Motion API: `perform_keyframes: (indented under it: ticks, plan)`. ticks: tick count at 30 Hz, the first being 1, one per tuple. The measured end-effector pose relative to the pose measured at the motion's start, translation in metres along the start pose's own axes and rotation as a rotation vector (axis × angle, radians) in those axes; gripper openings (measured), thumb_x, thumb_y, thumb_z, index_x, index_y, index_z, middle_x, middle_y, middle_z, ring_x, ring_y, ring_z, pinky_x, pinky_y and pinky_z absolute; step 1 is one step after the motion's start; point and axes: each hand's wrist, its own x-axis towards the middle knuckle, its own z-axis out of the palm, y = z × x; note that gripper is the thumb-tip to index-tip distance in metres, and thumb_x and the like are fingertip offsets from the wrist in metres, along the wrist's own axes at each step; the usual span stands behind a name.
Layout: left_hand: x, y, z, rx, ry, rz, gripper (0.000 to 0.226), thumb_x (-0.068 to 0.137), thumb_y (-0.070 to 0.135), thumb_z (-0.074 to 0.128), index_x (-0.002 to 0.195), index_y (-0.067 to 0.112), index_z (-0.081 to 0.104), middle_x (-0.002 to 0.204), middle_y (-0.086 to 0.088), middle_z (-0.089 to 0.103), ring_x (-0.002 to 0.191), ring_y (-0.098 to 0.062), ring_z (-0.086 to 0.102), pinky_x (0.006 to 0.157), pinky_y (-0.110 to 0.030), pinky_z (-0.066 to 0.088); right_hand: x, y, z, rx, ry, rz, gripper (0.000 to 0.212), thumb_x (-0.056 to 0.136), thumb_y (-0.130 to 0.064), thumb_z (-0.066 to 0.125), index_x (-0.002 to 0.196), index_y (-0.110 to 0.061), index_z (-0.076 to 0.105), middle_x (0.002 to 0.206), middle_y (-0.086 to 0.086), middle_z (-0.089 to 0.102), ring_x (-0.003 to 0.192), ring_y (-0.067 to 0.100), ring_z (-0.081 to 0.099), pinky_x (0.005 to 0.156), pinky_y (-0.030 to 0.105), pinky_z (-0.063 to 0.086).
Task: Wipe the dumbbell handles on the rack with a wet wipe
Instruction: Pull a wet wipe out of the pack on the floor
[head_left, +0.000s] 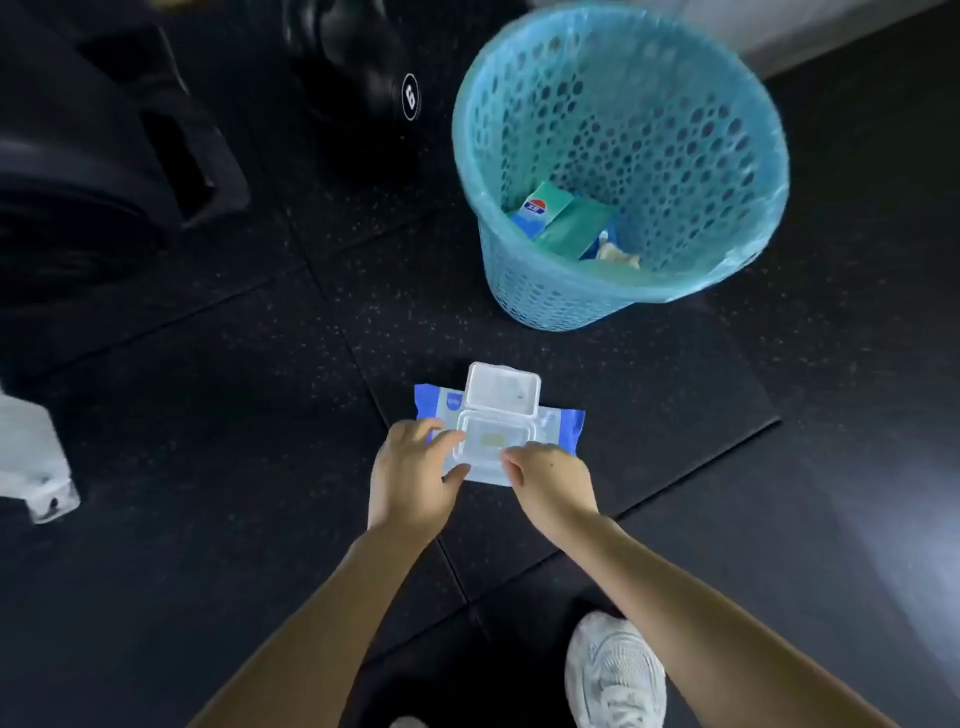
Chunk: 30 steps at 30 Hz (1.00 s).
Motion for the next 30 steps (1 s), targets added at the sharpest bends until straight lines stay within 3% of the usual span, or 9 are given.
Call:
perform_keyframes:
  ticks: [2,4,7,10,14,17,23,26,30]
  plan:
    - [0.017,-0.012,0.021,0.126,0.013,0.149,0.051,0.056,0.026,0.089,0.103,0.016,0.072,0.105,-0.005,0.068,0.095,-0.032,0.063,0.076,-0.039,0.053,0.014,-0.002,0.007,-0.063,0.02,-0.082,0.032,0.078,-0.001,0.056,0.063,-0.015,0.032,0.062,-0.001,0.027,0.066,0.022,0.037,0.043,0.026,0.015]
    - [0.036,-0.025,0.037,0.191,-0.003,0.262,0.064,0.053,0.037,0.089,0.111,0.018,0.069,0.118,-0.005,0.066,0.106,-0.034,0.062,0.086,-0.045,0.051,0.033,0.001,0.014,-0.188,0.073,-0.17,0.036,0.049,-0.004,0.08,0.056,-0.016,0.046,0.054,-0.003,0.024,0.053,0.017,0.03,0.042,0.021,0.005]
    - [0.053,-0.039,0.06,0.269,-0.036,0.437,0.074,0.053,0.05,0.086,0.119,0.021,0.065,0.13,-0.004,0.06,0.119,-0.033,0.056,0.097,-0.053,0.044,0.056,0.014,0.039,-0.273,0.177,-0.279,0.041,0.02,-0.011,0.087,0.051,-0.021,0.062,0.044,-0.005,0.042,0.04,0.014,0.028,0.039,0.016,0.018]
    - [0.061,-0.053,0.078,0.363,-0.025,0.515,0.076,0.056,0.059,0.08,0.121,0.024,0.063,0.134,0.0,0.056,0.125,-0.027,0.051,0.106,-0.054,0.035,0.062,0.019,0.05,-0.287,0.176,-0.311,0.042,0.023,-0.019,0.09,0.06,-0.028,0.071,0.05,-0.011,0.058,0.039,0.012,0.048,0.041,0.016,0.035]
    - [0.063,-0.069,0.094,0.227,0.016,0.54,0.066,0.069,0.06,0.066,0.125,0.027,0.056,0.141,0.005,0.049,0.132,-0.022,0.039,0.111,-0.049,0.014,0.067,0.024,0.061,-0.306,0.304,-0.388,0.042,0.025,-0.019,0.089,0.063,-0.028,0.073,0.05,-0.011,0.058,0.041,0.012,0.049,0.043,0.017,0.034]
    - [0.063,-0.071,0.095,0.166,0.032,0.51,0.063,0.075,0.066,0.053,0.125,0.028,0.055,0.142,0.007,0.048,0.134,-0.019,0.036,0.114,-0.055,0.014,0.068,0.022,0.059,-0.394,0.347,-0.465,0.034,0.027,-0.011,0.082,0.057,-0.02,0.07,0.046,-0.008,0.051,0.04,0.013,0.046,0.042,0.017,0.031]
    - [0.061,-0.068,0.091,0.152,-0.02,0.459,0.064,0.075,0.066,0.055,0.127,0.03,0.056,0.143,0.01,0.047,0.137,-0.019,0.036,0.107,-0.062,0.011,0.071,0.016,0.057,-0.522,0.342,-0.484,0.026,0.03,-0.01,0.08,0.049,-0.016,0.064,0.044,-0.004,0.05,0.04,0.013,0.048,0.042,0.017,0.031]
    - [0.06,-0.065,0.086,0.156,-0.066,0.434,0.065,0.079,0.061,0.056,0.136,0.031,0.048,0.15,0.01,0.035,0.144,-0.017,0.023,0.111,-0.058,-0.003,0.074,0.014,0.054,-0.35,0.319,-0.419,0.023,0.035,-0.009,0.081,0.047,-0.014,0.062,0.045,-0.002,0.052,0.041,0.017,0.052,0.039,0.017,0.033]
    - [0.058,-0.06,0.084,0.159,-0.138,0.364,0.065,0.083,0.055,0.057,0.142,0.037,0.035,0.156,0.016,0.018,0.146,-0.009,0.002,0.113,-0.054,-0.014,0.068,0.017,0.052,0.017,0.335,-0.209,0.011,0.077,-0.007,0.054,0.069,-0.005,0.061,0.068,0.008,0.061,0.065,0.024,0.057,0.053,0.027,0.033]
